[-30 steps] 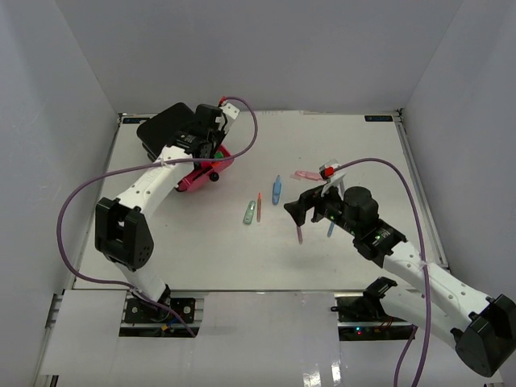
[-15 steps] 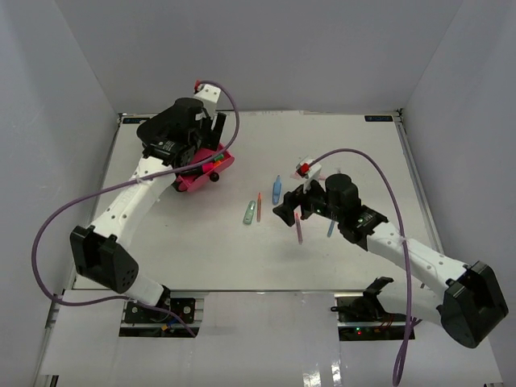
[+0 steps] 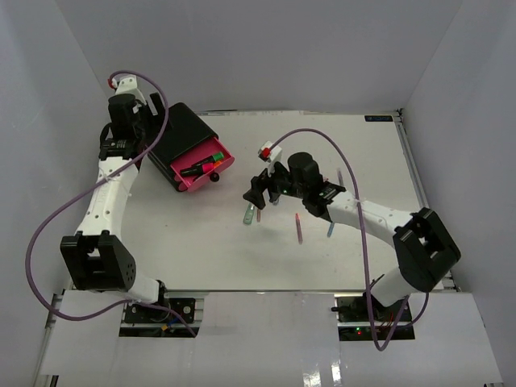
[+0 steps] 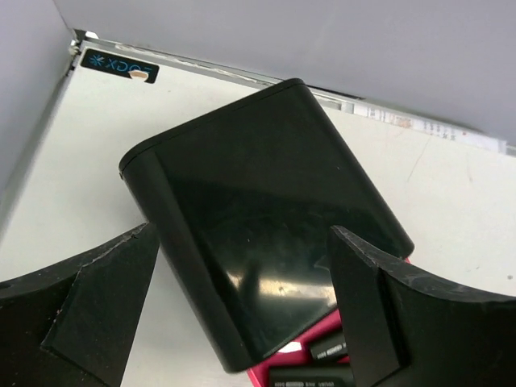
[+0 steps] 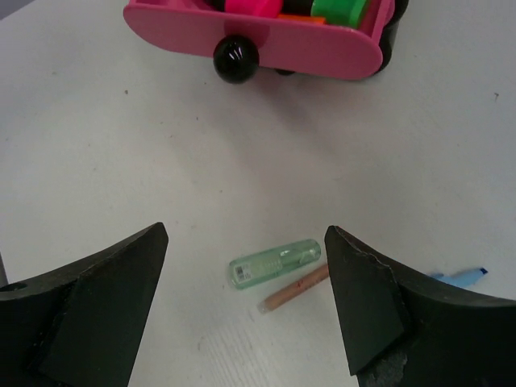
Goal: Sort the stationery into containers
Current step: Close the drawer in the storage box.
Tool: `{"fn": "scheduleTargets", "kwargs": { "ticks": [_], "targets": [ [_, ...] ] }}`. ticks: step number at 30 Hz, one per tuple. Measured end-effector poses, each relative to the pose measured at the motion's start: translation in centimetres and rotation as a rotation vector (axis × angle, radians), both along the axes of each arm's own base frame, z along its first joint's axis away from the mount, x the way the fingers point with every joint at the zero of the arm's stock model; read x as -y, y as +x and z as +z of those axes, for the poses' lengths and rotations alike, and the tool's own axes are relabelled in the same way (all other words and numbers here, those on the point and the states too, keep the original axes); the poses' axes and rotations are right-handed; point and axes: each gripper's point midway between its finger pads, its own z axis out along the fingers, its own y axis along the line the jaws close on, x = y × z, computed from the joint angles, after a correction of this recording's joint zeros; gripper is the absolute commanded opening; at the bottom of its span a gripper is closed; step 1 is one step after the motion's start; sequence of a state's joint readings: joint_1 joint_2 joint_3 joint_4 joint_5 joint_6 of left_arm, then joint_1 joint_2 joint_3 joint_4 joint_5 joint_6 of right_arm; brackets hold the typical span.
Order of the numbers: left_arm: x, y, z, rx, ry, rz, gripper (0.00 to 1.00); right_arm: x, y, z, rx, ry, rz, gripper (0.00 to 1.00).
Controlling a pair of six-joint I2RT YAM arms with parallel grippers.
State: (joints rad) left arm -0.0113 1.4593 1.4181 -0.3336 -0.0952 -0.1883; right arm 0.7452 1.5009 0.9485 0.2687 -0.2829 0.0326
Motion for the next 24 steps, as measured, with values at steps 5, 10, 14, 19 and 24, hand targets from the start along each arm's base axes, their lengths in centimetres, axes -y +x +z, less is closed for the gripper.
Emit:
{"fn": "scheduleTargets", "kwargs": {
  "ticks": [5, 10, 14, 19, 24],
  "targets": [
    [-1.8, 2.0, -1.3, 0.013, -0.083, 0.001, 0.96, -3.6, 1.5, -0.1, 0.025, 0.003, 0.020, 0.79],
    [-2.8, 4.5, -2.7, 0.018, -0.110, -0.012, 0.96, -6.2, 2.6, -0.7, 0.024, 0.007, 0.021, 0.75],
    [-4.5, 7.2, -4.4, 0.007, -0.117, -0.005, 0.96, -7.5, 3.2, -1.5, 0.014, 0.004, 0.017, 0.74],
    [-6.2, 9.7, -6.9, -0.012, -0.114, 0.000, 0.96, -8.6, 3.8, -2.2, -0.003, 0.005, 0.011, 0.71],
    [-6.3, 11.3, -7.6, -0.001, -0.095, -0.033, 0.96, -9.7, 4.3, -2.5, -0.011, 0.012, 0.011, 0.68]
  ]
}}
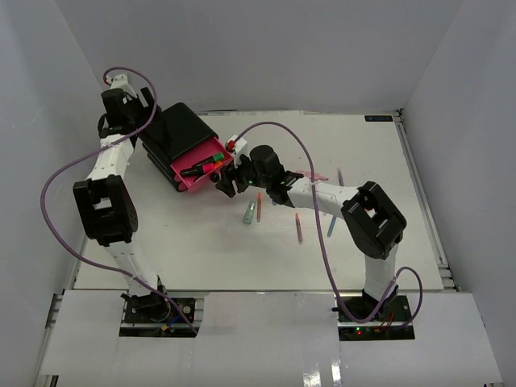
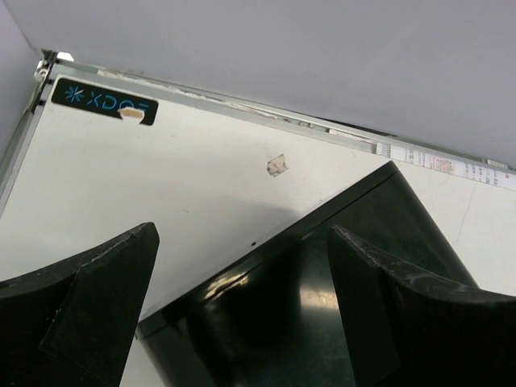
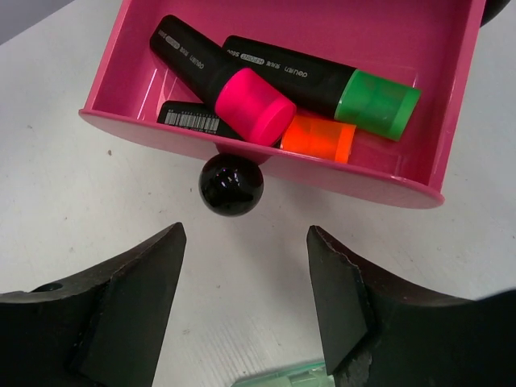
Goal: Sort the stationery into containers
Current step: Close the drawer in the storage box.
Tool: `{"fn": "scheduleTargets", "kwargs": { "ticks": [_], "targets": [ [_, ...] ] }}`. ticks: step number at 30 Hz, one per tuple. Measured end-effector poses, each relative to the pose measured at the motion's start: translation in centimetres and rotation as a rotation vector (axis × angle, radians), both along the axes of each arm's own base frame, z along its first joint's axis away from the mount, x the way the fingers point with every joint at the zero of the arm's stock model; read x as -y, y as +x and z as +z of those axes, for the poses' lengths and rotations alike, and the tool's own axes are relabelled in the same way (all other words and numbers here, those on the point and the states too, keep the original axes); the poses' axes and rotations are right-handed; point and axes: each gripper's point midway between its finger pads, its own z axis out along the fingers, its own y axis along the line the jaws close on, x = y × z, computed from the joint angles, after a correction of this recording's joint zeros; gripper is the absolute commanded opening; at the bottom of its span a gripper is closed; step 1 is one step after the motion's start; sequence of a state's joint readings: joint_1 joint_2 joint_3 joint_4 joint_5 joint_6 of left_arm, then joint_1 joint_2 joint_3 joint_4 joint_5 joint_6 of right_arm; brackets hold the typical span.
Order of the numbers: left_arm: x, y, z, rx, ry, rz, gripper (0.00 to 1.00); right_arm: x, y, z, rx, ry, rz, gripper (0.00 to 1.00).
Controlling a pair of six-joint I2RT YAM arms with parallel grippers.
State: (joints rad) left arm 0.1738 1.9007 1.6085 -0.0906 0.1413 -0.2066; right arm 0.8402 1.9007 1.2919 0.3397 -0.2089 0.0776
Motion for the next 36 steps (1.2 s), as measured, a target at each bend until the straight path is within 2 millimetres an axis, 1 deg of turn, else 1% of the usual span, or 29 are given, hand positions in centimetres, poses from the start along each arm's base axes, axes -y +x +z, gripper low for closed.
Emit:
{"fn": "scheduleTargets", "kwargs": {
  "ticks": [4, 8, 13, 16, 17, 22, 23, 29, 32, 36],
  "targets": [
    [0.4, 0.9, -0.2, 0.019, 0.010, -0.038, 0.96, -0.6, 0.5, -0.6, -0.008, -0.002, -0.001, 0.64],
    [0.9, 1.4, -0.9, 0.019, 0.003, -0.074, 0.97, -1.2, 0.9, -0.8, -0.016, 0.002, -0.002, 0.60],
    [1.6, 1.4, -1.1, 0.029, -0.011, -0.115, 0.97, -1.9, 1.2, -0.6, -0.017, 0.015, 0.006, 0.53],
    [2.0, 1.3, -1.4, 0.030, -0.019, -0.133, 0.97, -2.3, 1.2, -0.1, -0.012, 0.024, 0.009, 0.47],
    [2.1, 1.3, -1.6, 0.029, -0.021, -0.137, 0.97, -2.4, 1.2, 0.1, -0.010, 0.028, 0.010, 0.43],
    [2.3, 1.3, -1.7, 0.044, -0.021, -0.154, 0.97, -2.6, 1.4, 0.7, -0.002, 0.037, 0.011, 0.37],
    [2.3, 1.3, -1.7, 0.046, -0.020, -0.156, 0.97, -2.6, 1.4, 0.8, -0.001, 0.039, 0.010, 0.34],
    [2.3, 1.3, -1.9, 0.060, -0.009, -0.167, 0.97, -3.1, 1.8, 1.9, 0.008, 0.048, 0.009, 0.29],
    [2.3, 1.2, -1.9, 0.067, -0.003, -0.175, 0.97, -3.4, 2.1, 2.3, 0.014, 0.055, 0.010, 0.29],
    [2.3, 1.0, -2.0, 0.072, 0.004, -0.184, 0.97, -3.8, 2.5, 2.2, 0.012, 0.052, 0.009, 0.29]
  ]
}}
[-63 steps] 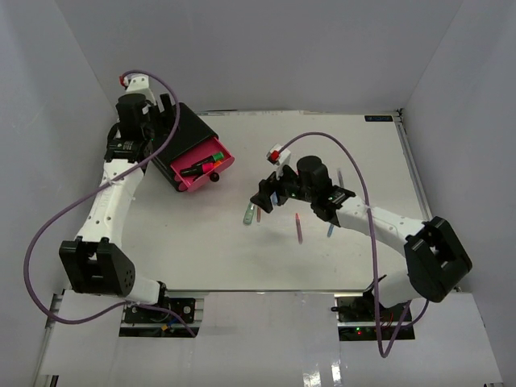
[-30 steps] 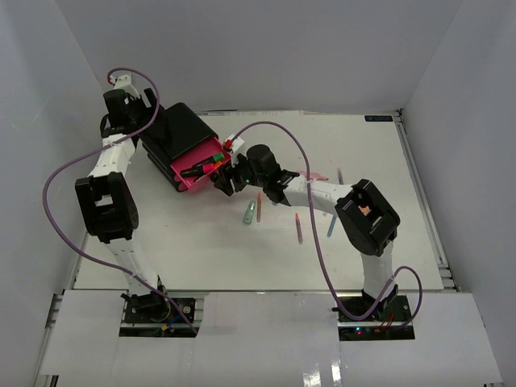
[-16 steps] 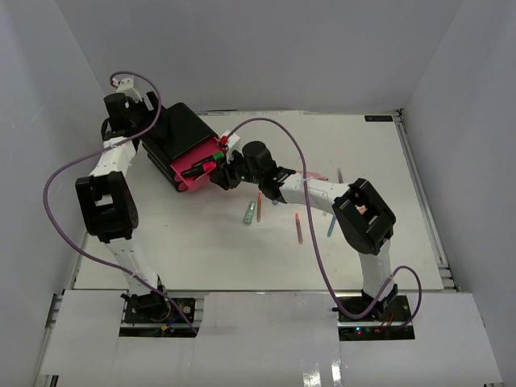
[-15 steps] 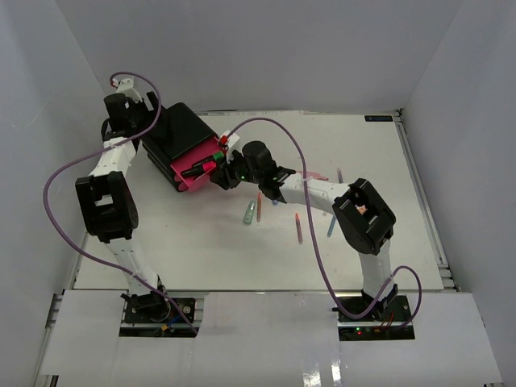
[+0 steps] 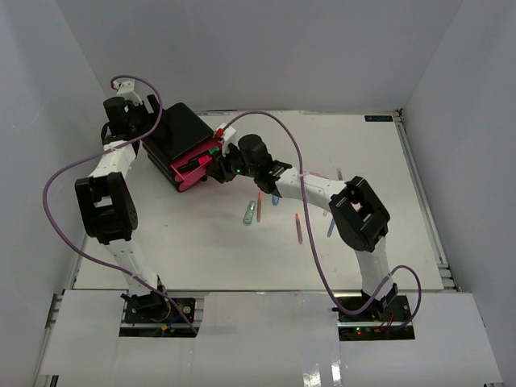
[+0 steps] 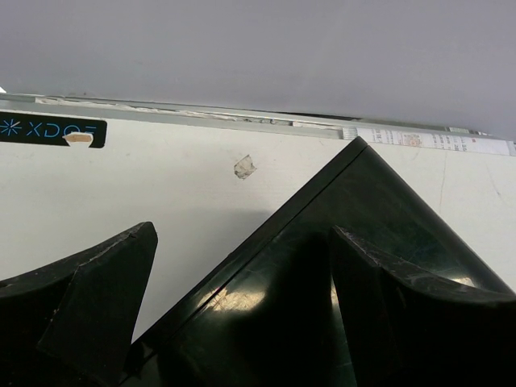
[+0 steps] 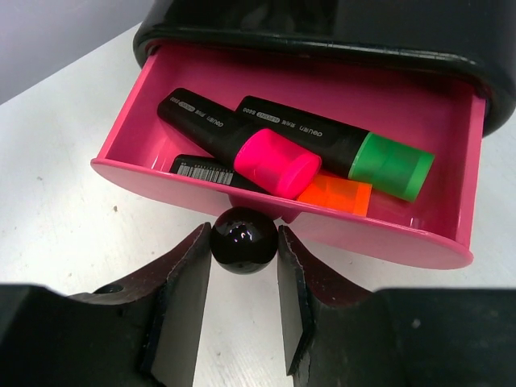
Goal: Sort the stationery into containers
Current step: Close the drawer in the storage box.
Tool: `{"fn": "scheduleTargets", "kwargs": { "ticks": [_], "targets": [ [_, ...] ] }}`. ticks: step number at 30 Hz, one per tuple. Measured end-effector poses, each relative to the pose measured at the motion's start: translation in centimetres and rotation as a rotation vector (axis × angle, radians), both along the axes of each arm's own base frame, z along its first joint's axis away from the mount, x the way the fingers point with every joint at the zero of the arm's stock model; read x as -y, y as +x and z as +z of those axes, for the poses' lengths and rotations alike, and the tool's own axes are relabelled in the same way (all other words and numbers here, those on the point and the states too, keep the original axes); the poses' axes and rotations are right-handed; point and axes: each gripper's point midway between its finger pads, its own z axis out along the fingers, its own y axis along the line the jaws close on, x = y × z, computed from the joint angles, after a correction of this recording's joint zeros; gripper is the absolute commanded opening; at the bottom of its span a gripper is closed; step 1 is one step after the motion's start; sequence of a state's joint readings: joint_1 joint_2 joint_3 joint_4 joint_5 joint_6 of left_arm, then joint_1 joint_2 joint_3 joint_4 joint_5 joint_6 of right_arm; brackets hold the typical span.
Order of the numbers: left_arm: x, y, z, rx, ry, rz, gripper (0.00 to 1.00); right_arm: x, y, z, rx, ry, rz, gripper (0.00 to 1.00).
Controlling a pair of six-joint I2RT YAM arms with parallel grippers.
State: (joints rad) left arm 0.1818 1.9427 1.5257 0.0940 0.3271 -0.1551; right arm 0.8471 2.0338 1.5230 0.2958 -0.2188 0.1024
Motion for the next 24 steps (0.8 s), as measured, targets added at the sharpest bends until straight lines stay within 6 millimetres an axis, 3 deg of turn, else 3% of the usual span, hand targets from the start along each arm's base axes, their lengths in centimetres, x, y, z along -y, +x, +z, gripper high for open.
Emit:
{"fn": "scheduleTargets", "kwargs": {
  "ticks": [8, 24],
  "targets": [
    [0.1, -0.2, -0.1, 0.003, 0.001, -0.007, 0.97, -1.5, 1.4, -0.4, 0.017, 0.026, 0.000, 0.31],
    [0.2, -0.2, -0.1, 0.005, 0.005, -0.014, 0.98, -4.2, 3.9, 0.0, 0.083, 0.123, -0.009, 0.50]
  ]
}}
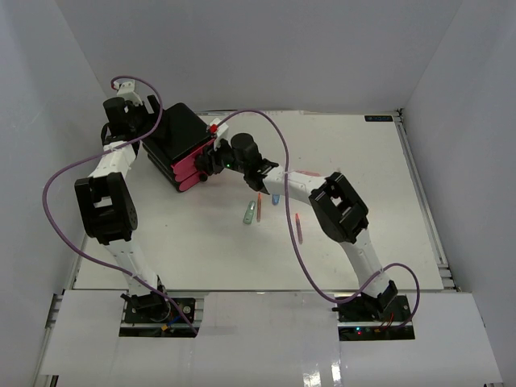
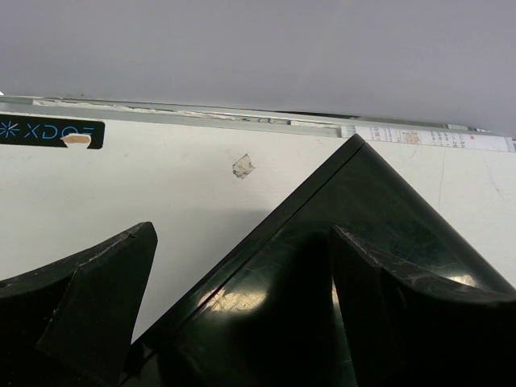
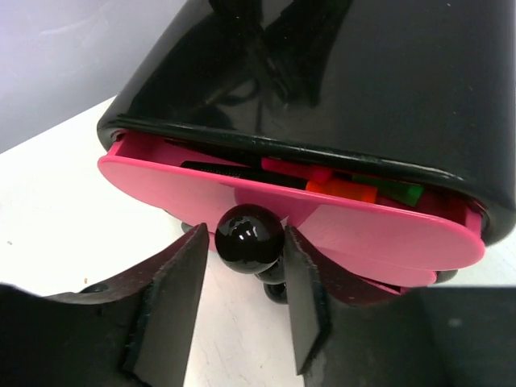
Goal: Sort the stationery into containers
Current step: Close the drawer in the storage box, then open the drawer in the storage box.
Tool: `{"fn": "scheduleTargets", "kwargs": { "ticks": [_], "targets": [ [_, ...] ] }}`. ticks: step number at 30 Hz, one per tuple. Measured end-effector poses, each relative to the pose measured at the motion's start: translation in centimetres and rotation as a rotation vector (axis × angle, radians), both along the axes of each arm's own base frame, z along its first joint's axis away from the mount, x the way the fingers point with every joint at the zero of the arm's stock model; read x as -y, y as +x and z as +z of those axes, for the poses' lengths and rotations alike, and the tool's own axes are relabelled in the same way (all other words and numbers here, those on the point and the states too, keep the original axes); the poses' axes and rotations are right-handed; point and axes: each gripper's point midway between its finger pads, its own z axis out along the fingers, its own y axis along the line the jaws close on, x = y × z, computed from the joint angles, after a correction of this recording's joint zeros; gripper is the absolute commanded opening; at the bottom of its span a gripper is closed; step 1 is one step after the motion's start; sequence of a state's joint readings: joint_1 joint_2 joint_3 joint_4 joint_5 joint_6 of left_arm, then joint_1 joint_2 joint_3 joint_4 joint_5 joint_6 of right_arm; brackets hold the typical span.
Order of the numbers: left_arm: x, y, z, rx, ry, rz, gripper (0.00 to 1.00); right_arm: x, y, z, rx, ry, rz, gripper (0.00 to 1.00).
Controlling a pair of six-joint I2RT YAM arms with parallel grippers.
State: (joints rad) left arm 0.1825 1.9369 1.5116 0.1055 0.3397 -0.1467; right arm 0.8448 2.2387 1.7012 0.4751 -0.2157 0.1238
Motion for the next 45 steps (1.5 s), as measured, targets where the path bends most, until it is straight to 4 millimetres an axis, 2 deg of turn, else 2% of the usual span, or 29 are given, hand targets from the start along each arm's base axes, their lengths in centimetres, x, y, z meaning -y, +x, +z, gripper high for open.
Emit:
{"fn": "scheduleTargets", "kwargs": {
  "ticks": [15, 24, 27, 32, 35, 38, 40, 42, 43, 45],
  "targets": [
    [0.0, -0.1, 0.1, 0.000, -0.004, -0.006, 0.98, -1.0, 0.5, -0.2, 0.020, 0.028, 0.012, 0.72],
    [-0.1, -0.5, 0.3, -0.035, -0.012, 0.008, 0.98, -1.0, 0.4, 0.1, 0.031, 0.029, 0.018, 0.77],
    [0.0, -0.9, 0.7, -0.053, -0.020, 0.015, 0.98, -0.3, 0.3, 0.0, 0.041, 0.016, 0.002, 0.78],
    [0.1, -1.7, 3.4, -0.043, -0.024, 0.036, 0.98, 1.6, -0.8, 1.1, 0.055, -0.003, -0.020, 0.82],
    [0.0, -2.6, 6.0, -0.012, -0.019, 0.066, 0.98, 3.1, -1.5, 2.7, 0.077, -0.006, -0.040, 0.84],
    [-0.1, -4.0, 9.4, 0.036, -0.033, 0.101, 0.98, 5.3, -2.3, 4.5, 0.105, -0.012, -0.083, 0.85],
    [0.1, -5.4, 11.3, 0.062, -0.058, 0.130, 0.98, 7.4, -3.0, 5.4, 0.113, -0.020, -0.128, 0.89],
    [0.4, -7.6, 13.1, 0.083, -0.084, 0.180, 0.98, 9.7, -3.7, 6.1, 0.118, -0.035, -0.182, 0.92],
    [1.0, -8.7, 13.6, 0.090, -0.095, 0.196, 0.98, 10.9, -4.1, 6.4, 0.121, -0.043, -0.208, 0.93],
    [3.5, -11.2, 14.5, 0.105, -0.117, 0.213, 0.98, 13.6, -4.8, 6.7, 0.115, -0.066, -0.268, 0.98]
  ]
}}
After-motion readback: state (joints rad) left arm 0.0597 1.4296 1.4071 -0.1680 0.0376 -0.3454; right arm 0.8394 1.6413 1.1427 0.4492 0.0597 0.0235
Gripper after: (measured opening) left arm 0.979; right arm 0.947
